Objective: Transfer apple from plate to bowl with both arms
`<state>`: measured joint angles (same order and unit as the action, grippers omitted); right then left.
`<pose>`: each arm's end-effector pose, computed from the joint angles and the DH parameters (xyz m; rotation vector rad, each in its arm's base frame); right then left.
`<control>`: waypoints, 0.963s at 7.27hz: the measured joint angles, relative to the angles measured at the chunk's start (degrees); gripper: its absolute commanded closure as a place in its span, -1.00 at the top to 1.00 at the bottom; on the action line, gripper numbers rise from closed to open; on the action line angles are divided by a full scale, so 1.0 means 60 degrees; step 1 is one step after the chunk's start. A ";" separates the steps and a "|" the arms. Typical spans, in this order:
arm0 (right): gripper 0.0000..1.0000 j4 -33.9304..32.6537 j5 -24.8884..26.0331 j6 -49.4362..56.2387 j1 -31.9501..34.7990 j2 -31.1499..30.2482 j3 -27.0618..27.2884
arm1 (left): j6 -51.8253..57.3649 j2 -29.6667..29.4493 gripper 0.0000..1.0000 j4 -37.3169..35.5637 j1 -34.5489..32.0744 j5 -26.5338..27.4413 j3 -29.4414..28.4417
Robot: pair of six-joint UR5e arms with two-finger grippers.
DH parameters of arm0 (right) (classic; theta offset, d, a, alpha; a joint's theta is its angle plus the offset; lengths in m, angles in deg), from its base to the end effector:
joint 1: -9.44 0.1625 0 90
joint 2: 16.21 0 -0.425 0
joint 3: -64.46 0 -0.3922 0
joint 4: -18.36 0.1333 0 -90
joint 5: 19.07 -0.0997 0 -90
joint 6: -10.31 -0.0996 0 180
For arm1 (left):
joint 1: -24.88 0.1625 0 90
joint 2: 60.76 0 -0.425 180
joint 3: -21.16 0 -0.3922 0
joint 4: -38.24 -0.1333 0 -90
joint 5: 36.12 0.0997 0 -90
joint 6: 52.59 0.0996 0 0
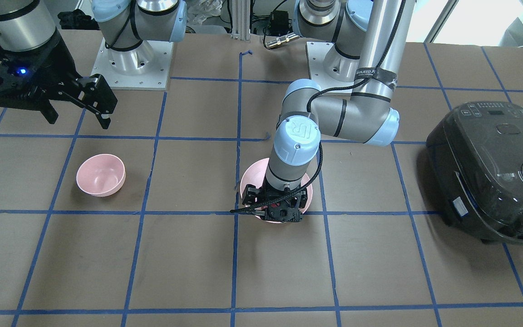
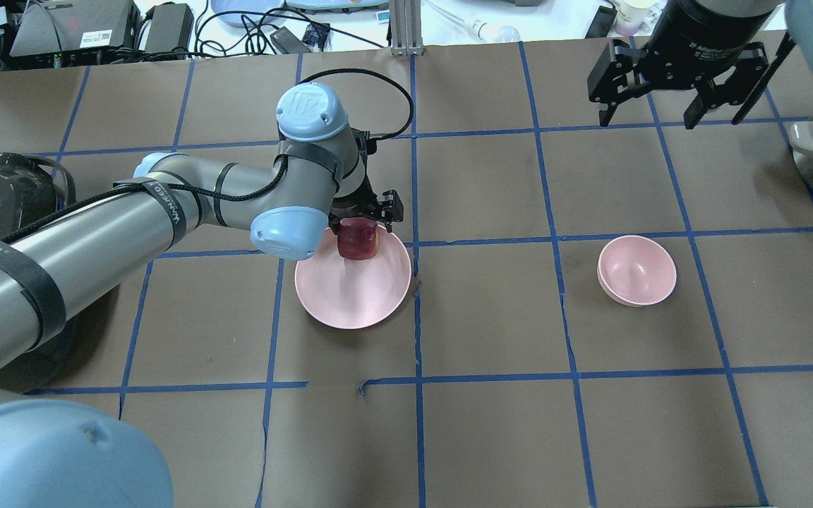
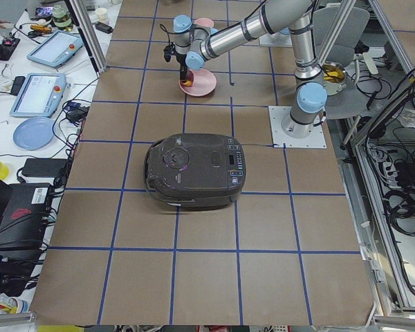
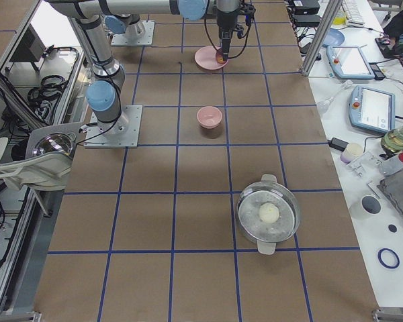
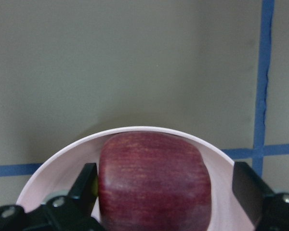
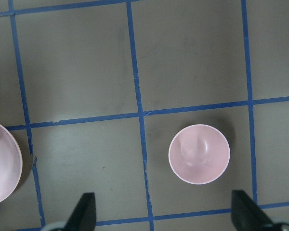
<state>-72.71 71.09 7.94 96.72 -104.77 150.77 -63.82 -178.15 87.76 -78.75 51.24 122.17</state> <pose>0.1088 -0.5136 0.5091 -0.1394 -3.1342 0.0909 -0.2768 -0.5566 0.2004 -0.0660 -3.0878 0.0394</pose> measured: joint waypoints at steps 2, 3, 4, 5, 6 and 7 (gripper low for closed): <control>0.99 -0.0267 -0.0031 0.0597 -0.0002 -0.0003 0.0738 | 0.0031 -0.0126 -0.20 0.0005 0.0000 0.0130 0.0031; 0.78 -0.0911 -0.0033 0.0798 -0.0008 -0.0020 0.1512 | 0.0019 -0.0164 -0.79 0.0008 0.0001 0.0133 0.0049; 0.78 -0.1876 -0.0030 0.1017 -0.0049 -0.0007 0.2431 | 0.0055 -0.0149 -0.83 0.0008 0.0001 0.0136 0.0071; 0.78 -0.2932 -0.0027 0.1306 -0.0147 0.0045 0.3355 | 0.0102 -0.0073 -0.84 0.0001 0.0005 0.0140 0.0081; 0.78 -0.4163 -0.0038 0.1551 -0.0297 0.0108 0.4356 | 0.0120 0.0051 -0.92 -0.0012 0.0016 0.0151 0.0055; 0.76 -0.5481 -0.0048 0.1688 -0.0449 0.0191 0.5354 | 0.0130 0.0161 -0.93 0.0005 0.0032 0.0169 0.0008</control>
<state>-105.59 70.80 18.07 94.03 -103.62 182.90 -63.04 -177.18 87.79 -78.55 52.26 122.22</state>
